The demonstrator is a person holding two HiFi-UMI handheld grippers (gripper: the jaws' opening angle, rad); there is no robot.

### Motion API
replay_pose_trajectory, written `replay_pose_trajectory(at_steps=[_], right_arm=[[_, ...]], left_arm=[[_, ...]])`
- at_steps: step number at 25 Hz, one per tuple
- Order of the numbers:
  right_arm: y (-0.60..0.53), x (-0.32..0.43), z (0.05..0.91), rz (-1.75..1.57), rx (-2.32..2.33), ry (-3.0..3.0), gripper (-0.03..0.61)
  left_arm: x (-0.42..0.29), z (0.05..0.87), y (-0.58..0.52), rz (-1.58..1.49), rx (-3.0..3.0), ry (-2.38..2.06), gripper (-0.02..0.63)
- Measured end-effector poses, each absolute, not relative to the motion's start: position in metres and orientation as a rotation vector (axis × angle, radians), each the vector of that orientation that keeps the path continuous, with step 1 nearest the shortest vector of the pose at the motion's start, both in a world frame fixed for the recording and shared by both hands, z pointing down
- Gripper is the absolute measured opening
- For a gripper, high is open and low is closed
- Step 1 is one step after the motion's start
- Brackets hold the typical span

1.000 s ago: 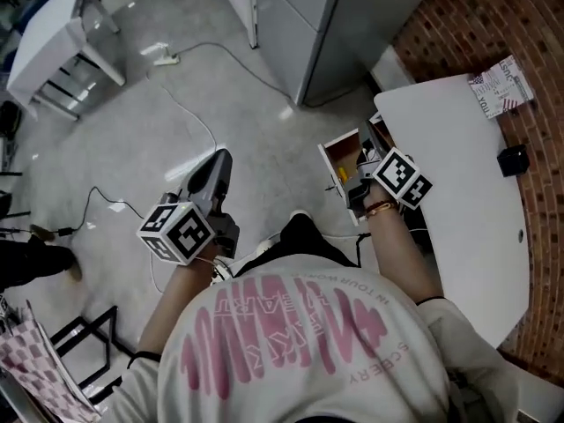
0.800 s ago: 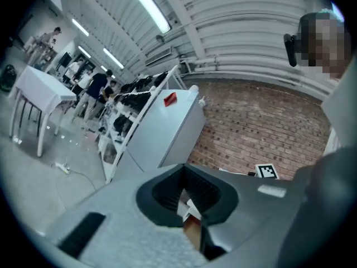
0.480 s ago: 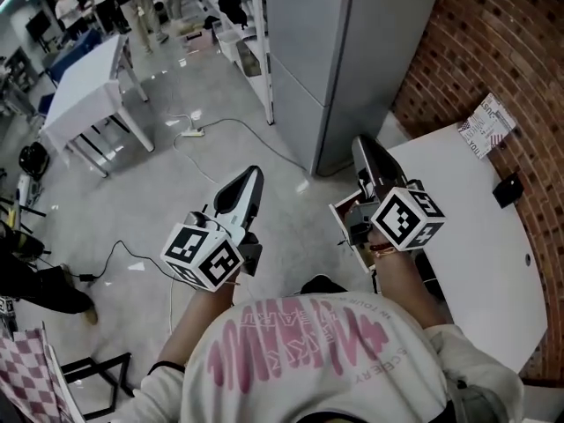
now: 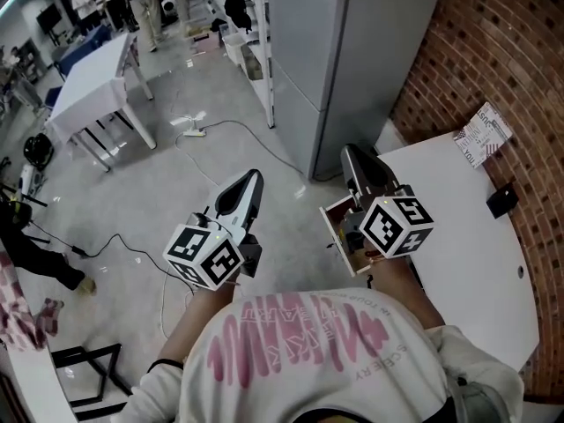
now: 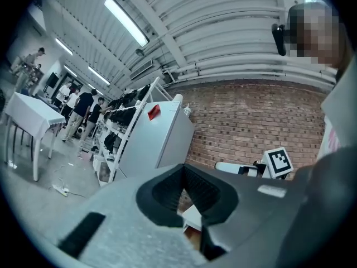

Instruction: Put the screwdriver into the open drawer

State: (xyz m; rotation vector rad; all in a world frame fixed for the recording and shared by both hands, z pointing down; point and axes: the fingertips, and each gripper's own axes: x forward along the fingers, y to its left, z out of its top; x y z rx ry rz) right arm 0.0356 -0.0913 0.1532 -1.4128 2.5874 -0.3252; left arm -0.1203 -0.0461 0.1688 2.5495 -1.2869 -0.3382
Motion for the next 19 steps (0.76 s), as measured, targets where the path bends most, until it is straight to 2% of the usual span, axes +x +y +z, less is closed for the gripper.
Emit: replay_pose_trajectory(at_steps=[13, 19], right_arm=[[-0.081, 0.085, 0.185, -0.380, -1.437, 2.677, 0.009], [-0.087, 0.085, 0.196, -0.383, -1.430, 2.699, 0.009]], left_arm=[[-0.080, 0.205, -0.027, -0.301, 2.423, -1.330, 0.005], [-0.081, 0.215, -0.032, -0.288, 2.410, -1.365, 0.005]])
